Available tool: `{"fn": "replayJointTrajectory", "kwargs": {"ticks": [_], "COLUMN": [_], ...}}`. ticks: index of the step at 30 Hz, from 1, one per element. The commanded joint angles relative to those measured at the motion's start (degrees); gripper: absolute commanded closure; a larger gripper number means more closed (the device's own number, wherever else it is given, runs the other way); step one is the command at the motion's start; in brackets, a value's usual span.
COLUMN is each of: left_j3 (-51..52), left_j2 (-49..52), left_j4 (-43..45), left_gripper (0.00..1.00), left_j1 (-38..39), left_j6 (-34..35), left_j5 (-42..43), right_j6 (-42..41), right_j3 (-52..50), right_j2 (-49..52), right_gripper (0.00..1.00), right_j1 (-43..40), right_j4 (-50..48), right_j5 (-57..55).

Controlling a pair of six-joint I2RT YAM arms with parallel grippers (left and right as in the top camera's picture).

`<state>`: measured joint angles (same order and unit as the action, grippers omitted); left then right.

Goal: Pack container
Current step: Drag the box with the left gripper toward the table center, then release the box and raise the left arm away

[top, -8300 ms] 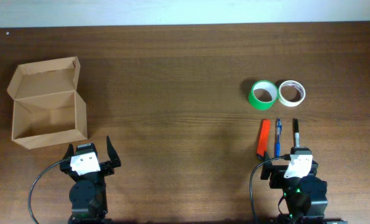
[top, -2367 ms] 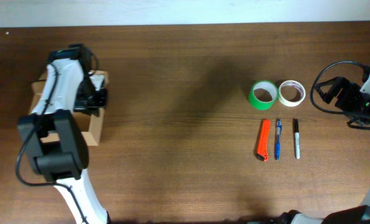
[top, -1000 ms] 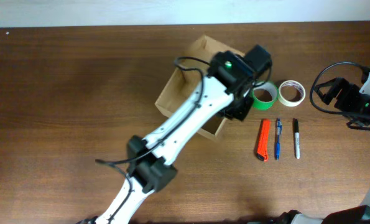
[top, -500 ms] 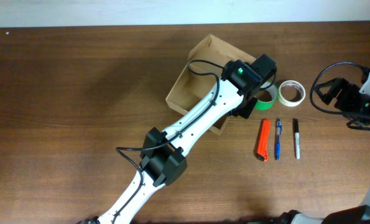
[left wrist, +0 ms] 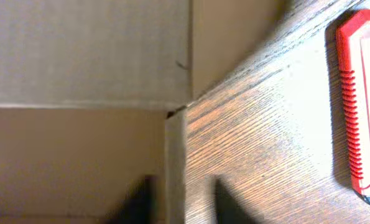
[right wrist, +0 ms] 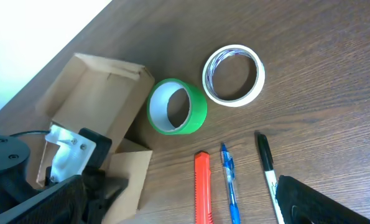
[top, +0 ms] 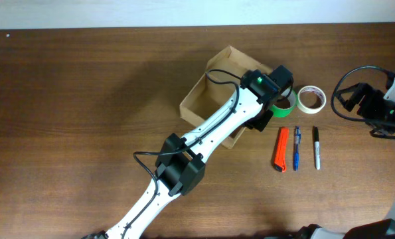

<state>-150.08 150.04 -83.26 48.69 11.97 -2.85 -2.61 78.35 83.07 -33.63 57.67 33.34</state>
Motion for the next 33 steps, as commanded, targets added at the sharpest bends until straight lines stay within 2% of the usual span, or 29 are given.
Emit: {"fn": "replayJointTrajectory", "kwargs": {"ticks": [1, 6, 11, 17, 22, 26, 29, 33], "left_j3": [-1.0, -4.3, -15.9, -29.9, -29.6, -29.6, -29.0, -26.9], "left_j2": [1.3, 1.3, 1.3, -0.4, -7.8, -14.4, -19.6, -25.0], "left_j4": [-0.1, -3.0, -9.9, -13.4, -13.4, -13.4, -13.4, -13.4], "left_gripper": [0.23, 0.17, 0.13, 0.13, 0.13, 0.13, 0.13, 0.13], "left_j1": [-0.1, -0.7, -3.0, -7.5, -14.1, -21.9, -29.6, -40.2], "left_j6": [-2.6, -2.9, -2.9, -2.8, -3.5, -5.3, -7.0, -7.8], "left_j5": [0.0, -1.9, -5.2, -7.3, -12.1, -16.5, -16.5, -16.4], "right_j6": [0.2, 0.2, 0.2, 0.3, 0.2, 0.0, -2.8, -7.9], "right_j3": [1.0, 1.1, 1.7, 11.5, 25.2, 32.7, 33.2, 33.2], "right_j2": [-0.1, -0.1, -0.4, -0.4, -0.4, -0.4, -0.1, 3.0], "right_gripper": [0.01, 0.02, 0.02, 0.05, 0.05, 0.05, 0.05, 0.05], "right_j1": [-0.2, -0.2, -0.1, 1.7, 9.0, 19.1, 25.2, 27.0], "right_j4": [0.0, 0.1, 1.0, 8.1, 15.8, 19.8, 20.4, 20.7], "right_j5": [0.4, -3.3, -3.6, -11.3, -22.7, -33.4, -39.0, -39.2]}}
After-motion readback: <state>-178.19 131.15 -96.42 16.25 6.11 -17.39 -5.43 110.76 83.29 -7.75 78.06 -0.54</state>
